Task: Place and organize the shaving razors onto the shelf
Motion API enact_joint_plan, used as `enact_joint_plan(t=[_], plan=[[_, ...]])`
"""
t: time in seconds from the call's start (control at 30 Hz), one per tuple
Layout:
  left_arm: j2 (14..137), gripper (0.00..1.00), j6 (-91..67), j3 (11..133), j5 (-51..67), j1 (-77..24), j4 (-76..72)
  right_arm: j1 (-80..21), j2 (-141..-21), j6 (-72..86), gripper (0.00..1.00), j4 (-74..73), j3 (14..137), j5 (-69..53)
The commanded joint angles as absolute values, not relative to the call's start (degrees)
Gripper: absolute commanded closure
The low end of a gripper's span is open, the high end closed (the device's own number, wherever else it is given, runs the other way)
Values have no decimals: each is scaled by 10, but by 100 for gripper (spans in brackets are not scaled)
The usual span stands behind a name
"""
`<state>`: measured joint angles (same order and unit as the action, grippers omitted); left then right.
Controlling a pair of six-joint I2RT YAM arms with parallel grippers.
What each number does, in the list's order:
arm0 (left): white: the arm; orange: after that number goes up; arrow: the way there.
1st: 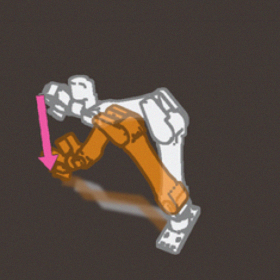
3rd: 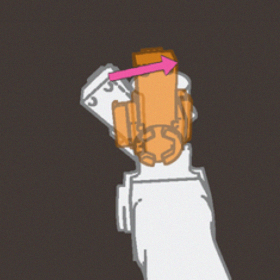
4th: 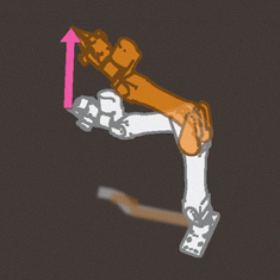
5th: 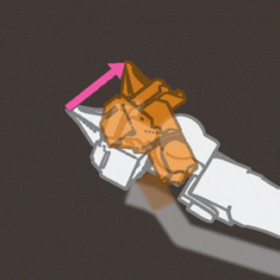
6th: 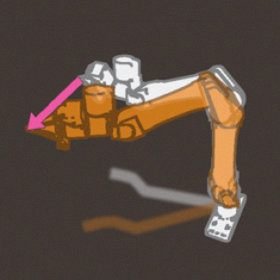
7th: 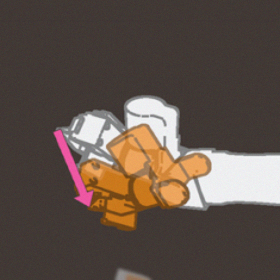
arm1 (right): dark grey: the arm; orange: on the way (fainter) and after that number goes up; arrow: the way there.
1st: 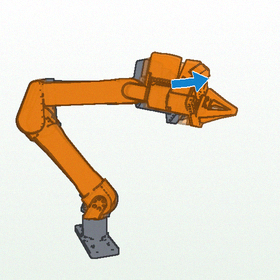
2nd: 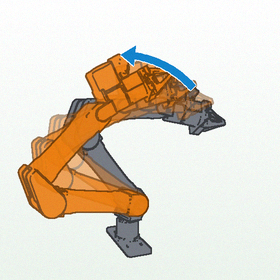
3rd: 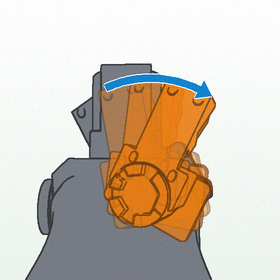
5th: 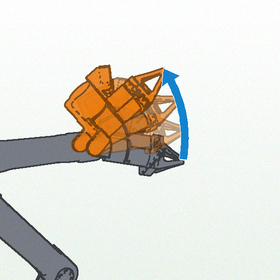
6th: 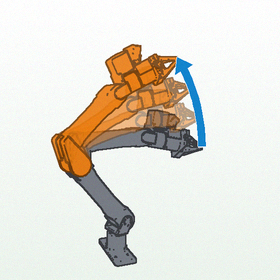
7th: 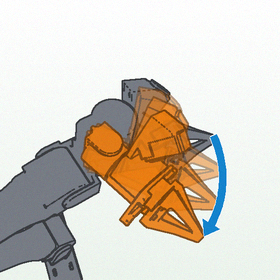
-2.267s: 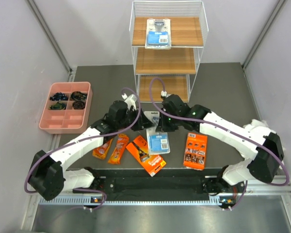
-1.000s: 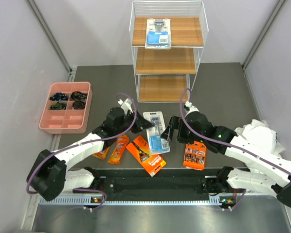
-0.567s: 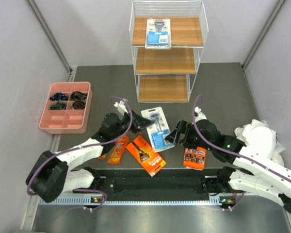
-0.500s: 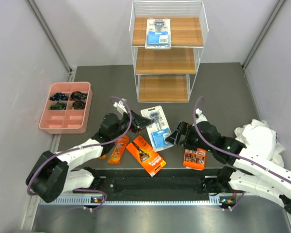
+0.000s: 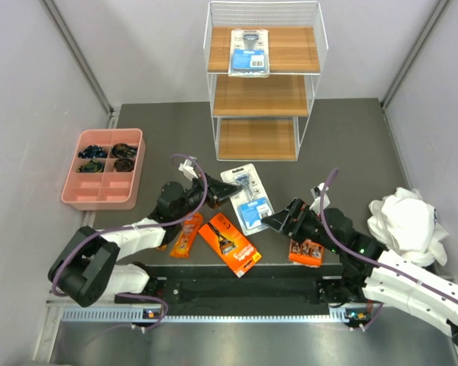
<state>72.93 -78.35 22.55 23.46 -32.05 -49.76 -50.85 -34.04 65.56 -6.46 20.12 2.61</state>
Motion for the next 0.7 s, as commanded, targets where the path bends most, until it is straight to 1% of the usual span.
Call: enact_joint_plan(t=[0.0, 0.17, 0.27, 0.3, 0.37, 0.4, 0.47, 0.5, 0.57, 0.6, 0.67], plan=[[742, 100, -816, 219, 250, -318, -605, -514, -337, 667, 3, 23, 197, 11], [758, 100, -819, 222, 262, -318, -613, -514, -366, 664, 14, 70, 195, -21], [763, 100, -822, 221, 261, -318, -620, -514, -384, 661, 23, 87, 201, -27], [763, 100, -823, 221, 260, -318, -621, -514, -388, 661, 31, 90, 206, -30], [762, 100, -823, 220, 256, -317, -619, -514, -398, 659, 39, 93, 210, -36], [762, 100, -821, 220, 254, -317, -617, -515, -401, 657, 50, 95, 211, -38], [759, 100, -818, 219, 248, -318, -611, -514, -401, 657, 61, 93, 213, -42], [756, 100, -817, 218, 246, -318, -609, -514, -399, 657, 72, 91, 212, -42], [752, 100, -813, 214, 241, -317, -604, -514, -391, 657, 81, 84, 211, -40], [749, 100, -811, 214, 239, -318, -601, -515, -388, 657, 88, 83, 209, -40], [746, 100, -805, 214, 236, -318, -592, -514, -377, 657, 93, 77, 207, -35]])
